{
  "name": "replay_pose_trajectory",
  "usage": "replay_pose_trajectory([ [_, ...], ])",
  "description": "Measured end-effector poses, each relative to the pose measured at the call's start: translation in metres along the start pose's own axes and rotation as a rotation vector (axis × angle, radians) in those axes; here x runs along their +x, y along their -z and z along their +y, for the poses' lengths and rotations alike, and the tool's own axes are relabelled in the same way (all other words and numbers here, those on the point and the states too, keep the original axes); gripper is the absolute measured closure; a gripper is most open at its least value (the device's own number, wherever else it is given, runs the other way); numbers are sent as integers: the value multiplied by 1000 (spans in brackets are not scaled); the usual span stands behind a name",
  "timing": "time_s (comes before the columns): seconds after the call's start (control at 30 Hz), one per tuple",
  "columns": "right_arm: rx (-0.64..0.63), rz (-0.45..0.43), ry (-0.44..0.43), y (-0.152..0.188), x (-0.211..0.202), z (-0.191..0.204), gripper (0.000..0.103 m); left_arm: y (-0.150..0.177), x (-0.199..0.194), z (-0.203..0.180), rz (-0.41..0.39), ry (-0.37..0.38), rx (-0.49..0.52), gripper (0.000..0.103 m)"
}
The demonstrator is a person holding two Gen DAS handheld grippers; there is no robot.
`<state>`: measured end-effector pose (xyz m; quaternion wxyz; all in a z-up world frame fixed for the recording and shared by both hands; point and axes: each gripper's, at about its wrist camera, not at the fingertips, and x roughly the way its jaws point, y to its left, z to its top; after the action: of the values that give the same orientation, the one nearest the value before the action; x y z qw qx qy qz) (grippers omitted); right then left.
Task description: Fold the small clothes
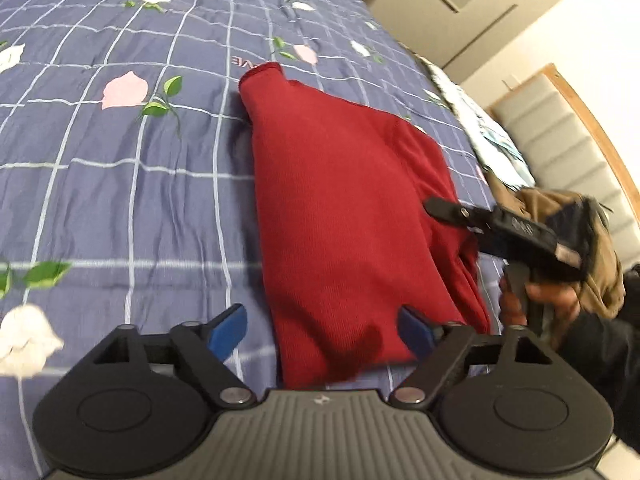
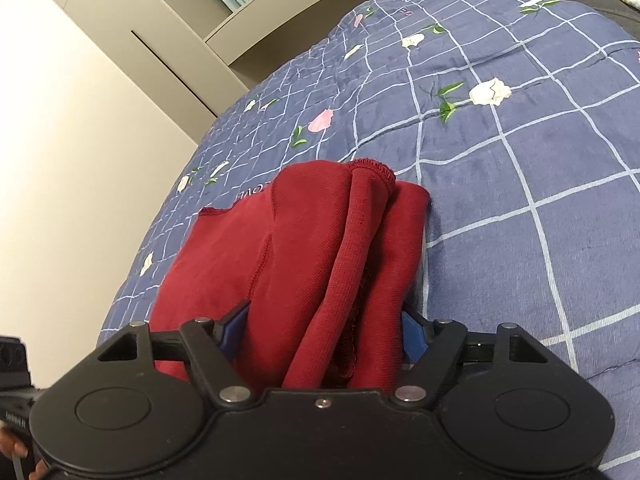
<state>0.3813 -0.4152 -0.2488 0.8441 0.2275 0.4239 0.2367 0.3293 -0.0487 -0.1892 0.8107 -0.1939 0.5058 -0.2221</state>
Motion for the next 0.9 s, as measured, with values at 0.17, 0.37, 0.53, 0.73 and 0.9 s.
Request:
replay_pose_trajectory([
  [0.17, -12, 8, 6, -1, 1, 2, 26, 18, -6, -2, 22, -42, 88, 53],
  [0.37, -15, 4, 17, 0, 2, 5, 26, 16, -3, -5, -2, -50, 63, 91],
  [0.53, -32, 2, 26, 1, 0, 5, 34, 27, -15, -2, -45, -54, 13, 96],
  [0.73, -3, -5, 2, 2, 0, -3, 35, 28, -18, 24, -59, 40, -108, 96],
  [0.9, 40, -6, -24, 1, -1, -11, 37, 24, -27, 20, -45, 27, -41, 96],
])
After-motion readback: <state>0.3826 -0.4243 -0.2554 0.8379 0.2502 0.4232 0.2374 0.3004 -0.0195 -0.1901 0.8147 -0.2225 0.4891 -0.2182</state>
